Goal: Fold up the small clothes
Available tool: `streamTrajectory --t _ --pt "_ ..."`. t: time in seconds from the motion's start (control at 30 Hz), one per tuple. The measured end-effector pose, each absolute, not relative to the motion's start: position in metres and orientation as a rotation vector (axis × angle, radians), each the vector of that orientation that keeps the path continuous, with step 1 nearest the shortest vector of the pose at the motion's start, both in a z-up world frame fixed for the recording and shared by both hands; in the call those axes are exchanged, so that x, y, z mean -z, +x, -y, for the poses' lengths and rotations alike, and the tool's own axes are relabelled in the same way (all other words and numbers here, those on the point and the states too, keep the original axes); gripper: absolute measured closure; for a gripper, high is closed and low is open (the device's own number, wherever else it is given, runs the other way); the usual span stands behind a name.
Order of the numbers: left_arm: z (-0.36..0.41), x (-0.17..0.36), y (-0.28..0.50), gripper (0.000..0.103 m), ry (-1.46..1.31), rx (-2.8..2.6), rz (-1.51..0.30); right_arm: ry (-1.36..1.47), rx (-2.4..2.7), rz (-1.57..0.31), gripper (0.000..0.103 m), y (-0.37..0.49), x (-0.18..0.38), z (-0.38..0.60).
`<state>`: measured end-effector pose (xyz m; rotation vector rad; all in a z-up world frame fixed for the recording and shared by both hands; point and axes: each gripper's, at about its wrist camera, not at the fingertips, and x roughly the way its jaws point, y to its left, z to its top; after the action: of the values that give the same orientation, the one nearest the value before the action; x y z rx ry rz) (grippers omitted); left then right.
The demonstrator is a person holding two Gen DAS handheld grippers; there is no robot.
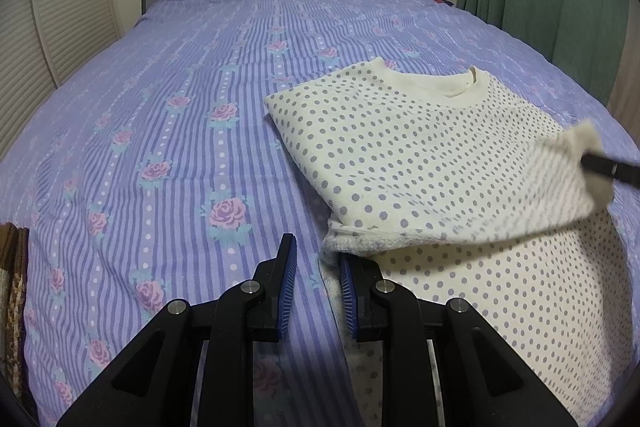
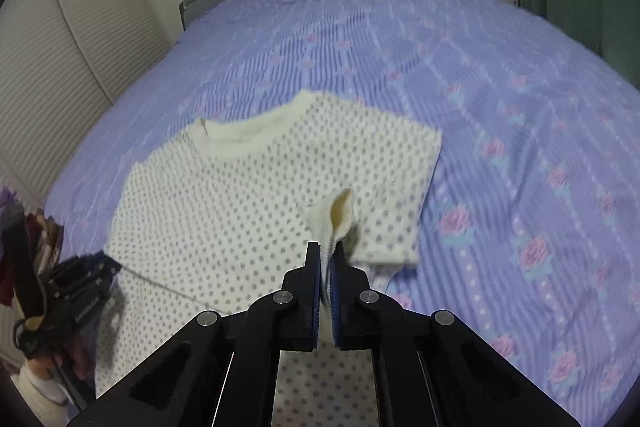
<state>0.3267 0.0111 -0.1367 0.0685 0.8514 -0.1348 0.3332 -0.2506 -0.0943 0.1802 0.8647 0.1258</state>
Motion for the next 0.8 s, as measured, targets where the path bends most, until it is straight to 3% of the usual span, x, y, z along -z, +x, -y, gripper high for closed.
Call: streamTrajectory --t 0.27,0.47,0.63,0.67,0.73,0.8 --pt "-0.002 0.134 0.317 0.080 0.075 0.089 -0.844 0.180 -0.066 -0.755 0.098 0.360 0.050 0.272" --pt "-0.004 0.137 0.319 0.078 0.070 0.070 -0.859 0.168 -0.041 -0.856 0.098 0.381 0.082 0.281" --pt "-0.014 0.137 0.324 0.067 0.029 0.050 -0.876 0.193 -0.029 -0.899 0.097 0.385 0.109 0.289" --pt "-0.016 0.137 0.325 0.067 0.016 0.052 -0.881 0.190 -0.023 -0.895 0.094 0.384 0.110 0.291" --pt "-0.016 0.136 0.325 0.066 0.014 0.050 -0.882 0.157 0.032 -0.891 0.069 0.379 0.111 0.295" --pt "-0.015 0.136 0.324 0.065 0.029 0.053 -0.879 0.129 0.103 -0.879 0.062 0.369 0.108 0.304"
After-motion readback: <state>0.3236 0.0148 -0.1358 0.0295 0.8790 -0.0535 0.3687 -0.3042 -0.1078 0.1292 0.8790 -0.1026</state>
